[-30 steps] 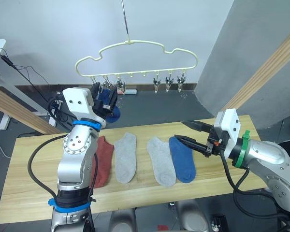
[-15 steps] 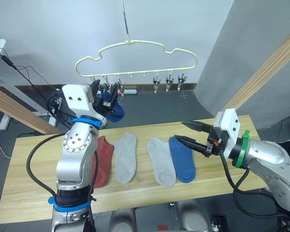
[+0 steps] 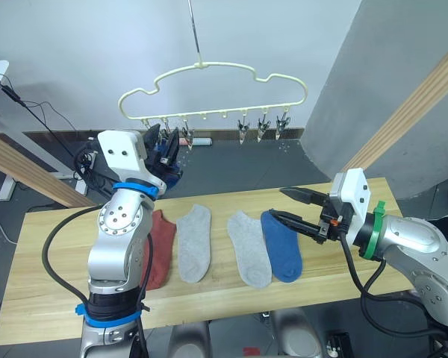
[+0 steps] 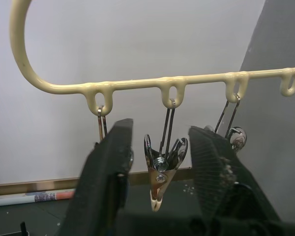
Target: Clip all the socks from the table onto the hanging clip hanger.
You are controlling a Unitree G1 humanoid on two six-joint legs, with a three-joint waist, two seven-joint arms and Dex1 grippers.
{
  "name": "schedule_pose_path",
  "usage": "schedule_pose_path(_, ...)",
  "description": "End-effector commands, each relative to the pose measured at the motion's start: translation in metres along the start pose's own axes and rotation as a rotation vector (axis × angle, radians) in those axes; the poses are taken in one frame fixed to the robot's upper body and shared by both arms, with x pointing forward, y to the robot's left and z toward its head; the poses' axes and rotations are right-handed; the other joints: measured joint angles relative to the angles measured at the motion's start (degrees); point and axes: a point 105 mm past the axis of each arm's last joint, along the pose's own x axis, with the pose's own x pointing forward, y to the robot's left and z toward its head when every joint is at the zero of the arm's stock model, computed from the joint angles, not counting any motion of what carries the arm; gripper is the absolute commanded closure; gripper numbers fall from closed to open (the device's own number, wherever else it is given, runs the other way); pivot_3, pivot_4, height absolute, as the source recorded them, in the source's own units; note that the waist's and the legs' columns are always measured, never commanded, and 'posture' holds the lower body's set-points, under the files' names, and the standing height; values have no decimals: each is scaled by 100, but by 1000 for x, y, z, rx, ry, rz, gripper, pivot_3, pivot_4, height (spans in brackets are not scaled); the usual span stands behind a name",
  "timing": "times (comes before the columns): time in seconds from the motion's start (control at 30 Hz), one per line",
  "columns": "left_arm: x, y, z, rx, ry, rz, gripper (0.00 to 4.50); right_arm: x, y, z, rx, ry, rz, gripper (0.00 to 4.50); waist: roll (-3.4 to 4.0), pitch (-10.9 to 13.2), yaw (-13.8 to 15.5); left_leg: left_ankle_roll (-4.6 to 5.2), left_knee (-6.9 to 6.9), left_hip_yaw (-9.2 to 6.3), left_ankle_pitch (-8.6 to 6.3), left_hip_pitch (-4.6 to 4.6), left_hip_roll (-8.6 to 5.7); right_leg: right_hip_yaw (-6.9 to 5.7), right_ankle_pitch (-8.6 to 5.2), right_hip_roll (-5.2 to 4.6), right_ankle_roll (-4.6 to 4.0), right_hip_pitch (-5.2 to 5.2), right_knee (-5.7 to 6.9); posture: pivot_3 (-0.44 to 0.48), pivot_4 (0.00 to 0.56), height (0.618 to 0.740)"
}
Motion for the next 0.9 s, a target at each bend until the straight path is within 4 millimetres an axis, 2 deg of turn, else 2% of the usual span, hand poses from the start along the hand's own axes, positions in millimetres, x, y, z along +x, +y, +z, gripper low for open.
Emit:
schedule_pose_path(0.03, -3, -3, 19, 32, -74, -1, 3543, -2, 2, 8, -32, -24, 12, 1996, 0, 0, 0, 0, 0, 0, 0, 0, 0, 0, 0, 0, 0, 0, 0, -167, 310, 740)
schedule_pose_path(0.2, -5, -4, 19, 52, -78, 6, 4440, -3, 2, 8, -31, -24, 13, 1996, 0, 0, -1, 0, 0, 0, 0, 0, 0, 0, 0, 0, 0, 0, 0, -168, 307, 740)
schedule_pose_path(0.43, -7, -2, 19, 54, -74, 15, 4486, -3, 0, 5, -28, -13, 12, 1996, -1, -1, 0, 0, 2, 0, 0, 0, 0, 0, 0, 0, 0, 1, 1, -164, 306, 740)
schedule_pose_path(0.53, -7, -5, 20, 55, -78, -2, 4486, -5, -10, -23, -46, 127, -52, 1996, -2, -3, 4, 0, 2, 0, 0, 0, 0, 0, 0, 0, 0, 1, 1, -159, 308, 740)
schedule_pose_path(0.6, -6, -5, 21, 55, -81, -8, 4500, -8, -13, -44, -42, 208, -113, 1634, -5, -5, 8, 0, 2, 0, 0, 0, -1, 0, 0, -1, 0, 1, 1, -159, 308, 740)
schedule_pose_path(0.63, -6, -5, 21, 56, -81, -13, 4500, -7, -14, -54, -35, 233, -158, 1411, -6, -5, 11, 0, 2, 0, 0, 0, -1, 0, 0, -2, 0, 1, 1, -156, 308, 740)
schedule_pose_path(0.77, -5, -5, 22, 63, -79, -28, 4500, 0, -11, -85, 8, 304, -302, 20, -6, -5, -4, -1, 0, 1, 1, 0, 1, 2, 0, -1, 0, -3, 4, -155, 315, 740)
schedule_pose_path(0.9, -5, -5, 23, 57, -74, -32, 4500, 9, -5, -119, 53, 380, -412, 20, -9, -7, 2, -2, 2, 3, 2, 4, 3, 3, 0, 0, 1, -2, 6, -147, 325, 740)
